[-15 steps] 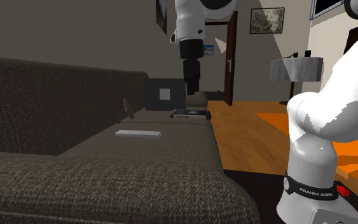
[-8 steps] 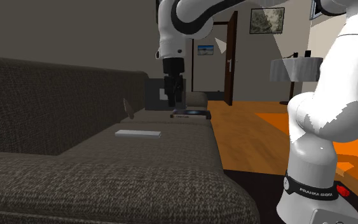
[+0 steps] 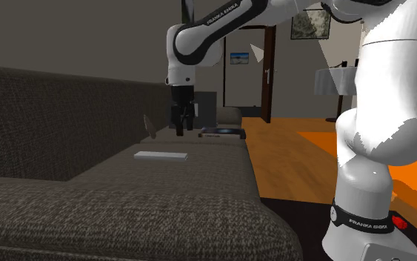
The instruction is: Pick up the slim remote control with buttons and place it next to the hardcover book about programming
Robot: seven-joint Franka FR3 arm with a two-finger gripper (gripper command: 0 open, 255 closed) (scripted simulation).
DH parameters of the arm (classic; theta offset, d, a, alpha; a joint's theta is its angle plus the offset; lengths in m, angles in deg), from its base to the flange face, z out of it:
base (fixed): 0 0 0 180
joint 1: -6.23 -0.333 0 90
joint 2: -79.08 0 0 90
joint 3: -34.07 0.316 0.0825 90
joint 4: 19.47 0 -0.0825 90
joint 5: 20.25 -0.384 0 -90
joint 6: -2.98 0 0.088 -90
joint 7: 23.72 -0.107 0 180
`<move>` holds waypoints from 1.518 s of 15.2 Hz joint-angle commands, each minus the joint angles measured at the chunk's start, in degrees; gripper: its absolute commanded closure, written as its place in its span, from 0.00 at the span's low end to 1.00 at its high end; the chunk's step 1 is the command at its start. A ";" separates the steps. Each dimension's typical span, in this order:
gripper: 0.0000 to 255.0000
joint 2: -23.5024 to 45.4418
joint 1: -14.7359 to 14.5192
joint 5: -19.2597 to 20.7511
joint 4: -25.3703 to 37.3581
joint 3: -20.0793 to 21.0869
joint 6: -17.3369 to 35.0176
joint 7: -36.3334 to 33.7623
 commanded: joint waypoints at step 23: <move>0.00 29.18 3.92 -6.44 20.70 -0.97 9.28 7.35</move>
